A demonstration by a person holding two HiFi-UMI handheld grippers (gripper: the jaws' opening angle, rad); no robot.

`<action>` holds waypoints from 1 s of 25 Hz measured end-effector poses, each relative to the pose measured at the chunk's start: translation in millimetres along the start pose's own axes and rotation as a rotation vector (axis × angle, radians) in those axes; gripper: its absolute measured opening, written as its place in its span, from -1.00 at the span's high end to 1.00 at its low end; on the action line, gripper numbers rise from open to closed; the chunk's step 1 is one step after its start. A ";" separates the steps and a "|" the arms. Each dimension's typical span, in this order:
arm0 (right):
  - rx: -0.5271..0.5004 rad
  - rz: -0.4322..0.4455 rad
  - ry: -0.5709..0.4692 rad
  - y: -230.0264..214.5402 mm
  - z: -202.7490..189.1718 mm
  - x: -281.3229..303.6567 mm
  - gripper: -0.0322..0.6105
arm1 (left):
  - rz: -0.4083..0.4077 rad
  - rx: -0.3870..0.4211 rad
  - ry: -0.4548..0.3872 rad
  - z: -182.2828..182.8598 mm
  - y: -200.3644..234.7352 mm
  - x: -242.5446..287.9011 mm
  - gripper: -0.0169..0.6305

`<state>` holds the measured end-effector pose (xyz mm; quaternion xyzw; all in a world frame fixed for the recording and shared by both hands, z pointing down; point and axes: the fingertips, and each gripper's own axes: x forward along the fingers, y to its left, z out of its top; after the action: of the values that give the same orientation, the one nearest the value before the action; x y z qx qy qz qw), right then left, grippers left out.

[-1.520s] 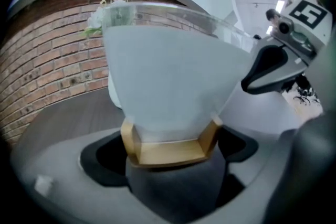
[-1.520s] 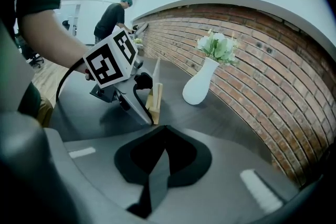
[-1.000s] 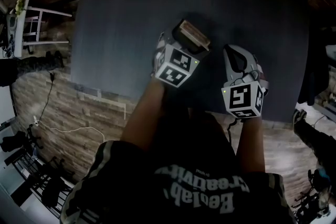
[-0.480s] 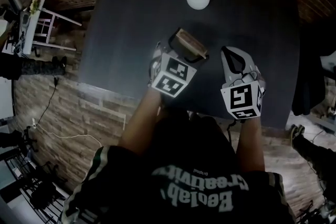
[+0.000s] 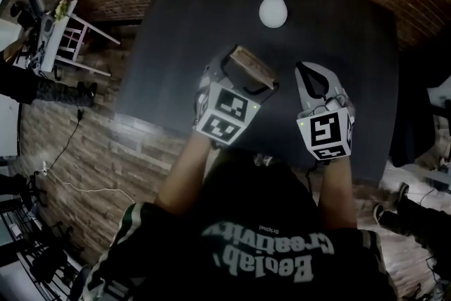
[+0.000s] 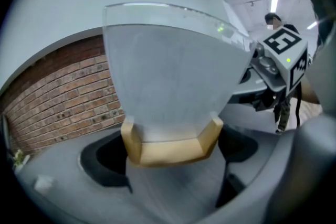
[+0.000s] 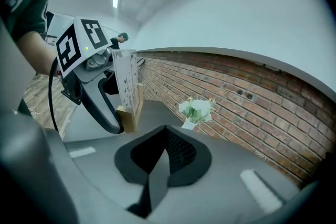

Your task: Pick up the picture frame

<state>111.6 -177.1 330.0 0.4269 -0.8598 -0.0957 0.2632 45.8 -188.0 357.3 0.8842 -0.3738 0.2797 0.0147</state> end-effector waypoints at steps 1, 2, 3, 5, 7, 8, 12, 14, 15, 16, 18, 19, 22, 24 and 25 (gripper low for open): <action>-0.002 -0.005 -0.003 0.8 5.7 -1.5 0.88 | -0.003 -0.001 -0.001 1.7 1.5 -5.4 -0.69; -0.005 -0.011 -0.005 1.5 11.3 -3.0 0.88 | -0.010 0.000 -0.002 3.2 2.5 -10.4 -0.69; -0.006 -0.019 -0.006 2.3 16.8 -4.5 0.88 | -0.022 0.001 -0.003 4.7 2.9 -15.3 -0.69; -0.007 -0.037 -0.004 4.5 27.3 -7.3 0.88 | -0.050 0.000 -0.009 7.8 3.3 -25.6 -0.69; 0.002 -0.053 -0.004 7.7 38.0 -10.0 0.88 | -0.068 0.004 -0.018 11.2 5.9 -36.1 -0.69; 0.011 -0.061 -0.007 9.8 43.2 -11.5 0.88 | -0.073 0.010 -0.021 12.4 7.7 -40.9 -0.69; 0.031 -0.096 -0.005 20.2 59.0 -17.2 0.88 | -0.081 0.043 -0.023 11.7 14.8 -58.5 -0.69; 0.032 -0.118 0.003 25.8 64.4 -20.8 0.88 | -0.085 0.047 -0.027 8.9 18.2 -68.7 -0.69; 0.035 -0.130 0.006 28.0 66.9 -22.8 0.88 | -0.085 0.051 -0.031 7.8 19.8 -73.6 -0.69; 0.039 -0.142 0.008 30.0 69.1 -24.9 0.88 | -0.087 0.056 -0.035 6.8 21.0 -78.0 -0.69; 0.042 -0.164 0.014 34.9 72.5 -28.5 0.88 | -0.096 0.064 -0.047 4.3 21.2 -86.0 -0.69; 0.038 -0.173 0.019 38.1 73.6 -29.9 0.88 | -0.102 0.066 -0.053 2.6 20.4 -89.4 -0.69; 0.022 -0.194 0.035 47.9 76.1 -34.3 0.88 | -0.116 0.083 -0.067 0.0 17.4 -98.4 -0.69; 0.015 -0.204 0.037 53.8 78.0 -36.5 0.88 | -0.117 0.099 -0.072 -1.2 16.4 -103.4 -0.69; 0.011 -0.208 0.039 56.3 78.7 -37.2 0.88 | -0.116 0.106 -0.074 -1.8 16.1 -105.9 -0.69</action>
<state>49.5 -117.9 271.8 0.5170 -0.8062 -0.1095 0.2660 -25.6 -130.1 302.3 0.9136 -0.3068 0.2650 -0.0296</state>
